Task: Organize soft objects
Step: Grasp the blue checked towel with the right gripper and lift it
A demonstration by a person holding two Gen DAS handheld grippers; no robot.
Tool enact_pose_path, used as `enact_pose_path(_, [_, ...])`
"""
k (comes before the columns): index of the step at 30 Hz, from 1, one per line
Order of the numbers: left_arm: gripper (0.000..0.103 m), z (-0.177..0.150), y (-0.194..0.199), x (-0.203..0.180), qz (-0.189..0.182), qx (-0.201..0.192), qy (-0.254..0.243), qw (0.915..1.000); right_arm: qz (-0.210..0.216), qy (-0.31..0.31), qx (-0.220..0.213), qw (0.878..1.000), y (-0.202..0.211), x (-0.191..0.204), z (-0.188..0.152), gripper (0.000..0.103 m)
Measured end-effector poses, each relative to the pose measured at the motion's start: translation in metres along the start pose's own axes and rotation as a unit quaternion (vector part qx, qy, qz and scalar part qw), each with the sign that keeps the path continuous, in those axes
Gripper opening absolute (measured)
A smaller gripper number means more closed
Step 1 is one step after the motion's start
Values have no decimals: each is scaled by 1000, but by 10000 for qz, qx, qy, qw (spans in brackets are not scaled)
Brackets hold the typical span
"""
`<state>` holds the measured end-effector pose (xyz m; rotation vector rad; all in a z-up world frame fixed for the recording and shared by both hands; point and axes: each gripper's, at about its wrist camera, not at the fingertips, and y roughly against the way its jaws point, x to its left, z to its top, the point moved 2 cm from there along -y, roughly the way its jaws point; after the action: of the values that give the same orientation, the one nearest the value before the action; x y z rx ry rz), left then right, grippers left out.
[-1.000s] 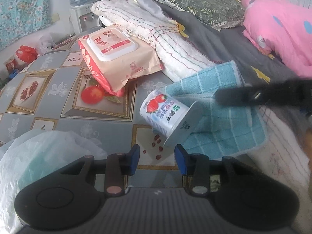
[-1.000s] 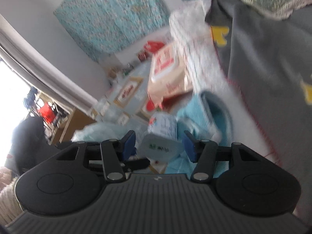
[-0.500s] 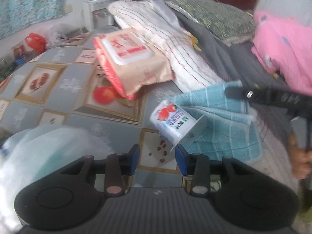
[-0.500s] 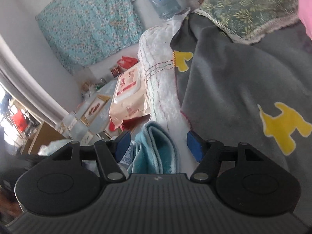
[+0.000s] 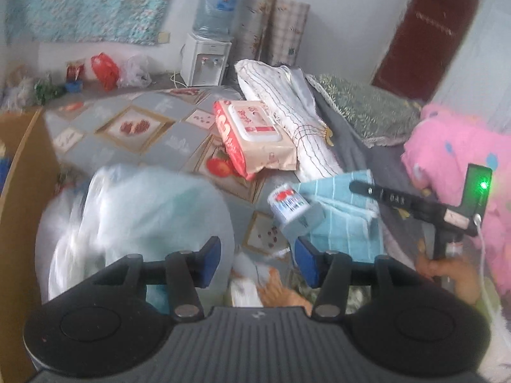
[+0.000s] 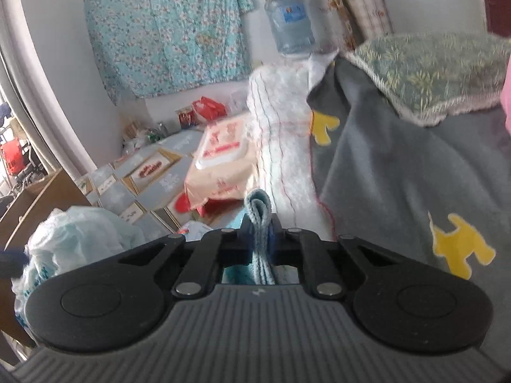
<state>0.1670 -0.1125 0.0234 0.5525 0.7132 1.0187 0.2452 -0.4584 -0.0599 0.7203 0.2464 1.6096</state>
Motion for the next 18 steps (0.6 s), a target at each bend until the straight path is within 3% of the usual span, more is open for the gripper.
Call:
enact_pose_path(5, [52,-38,23,13,-258,-256,246,9990,-173,192,-380,9989,30,18,16,7])
enact_pose_path(11, [52,-71,39,22,-225,-538,210,9981,-283,284,-902,9951,79,38,40,7])
enact_pose_path(14, [52,-84,50,29,-218,-680,231,9972,-64,276,-985,9947,107,57,42,7])
enact_pose_path(18, [52,-107,69,47,-234,-730,375,9964,615,216,-931,9935,143,92,33,7])
